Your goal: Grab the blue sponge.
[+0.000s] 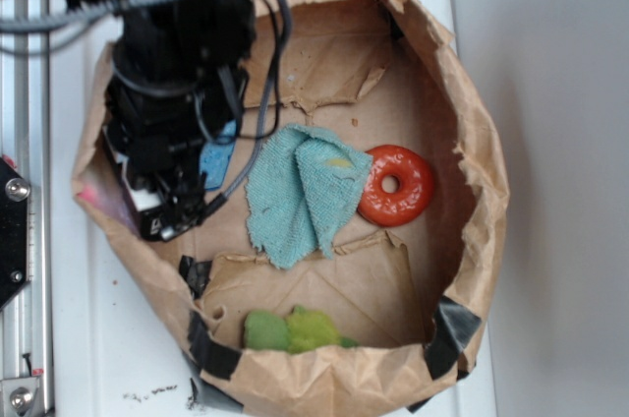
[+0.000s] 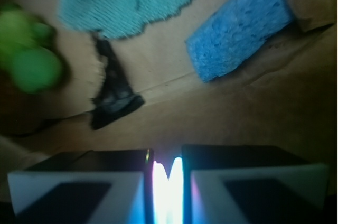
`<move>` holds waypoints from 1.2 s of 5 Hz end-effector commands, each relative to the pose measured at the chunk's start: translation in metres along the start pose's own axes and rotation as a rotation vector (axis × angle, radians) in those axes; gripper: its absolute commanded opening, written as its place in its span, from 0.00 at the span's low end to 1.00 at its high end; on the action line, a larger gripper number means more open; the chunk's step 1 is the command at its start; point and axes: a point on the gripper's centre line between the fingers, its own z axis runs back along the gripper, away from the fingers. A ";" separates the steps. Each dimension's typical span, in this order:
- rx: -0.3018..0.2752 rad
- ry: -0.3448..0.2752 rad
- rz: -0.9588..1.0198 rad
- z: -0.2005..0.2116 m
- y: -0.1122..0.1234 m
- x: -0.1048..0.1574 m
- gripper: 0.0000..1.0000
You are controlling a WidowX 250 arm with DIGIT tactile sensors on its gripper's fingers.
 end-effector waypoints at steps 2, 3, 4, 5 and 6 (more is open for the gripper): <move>0.072 -0.125 0.059 0.004 0.020 0.034 1.00; 0.096 -0.153 0.062 -0.002 0.024 0.039 1.00; 0.132 -0.193 0.045 -0.013 0.030 0.042 1.00; 0.157 -0.201 0.044 -0.019 0.036 0.045 1.00; 0.175 -0.209 0.047 -0.026 0.041 0.046 1.00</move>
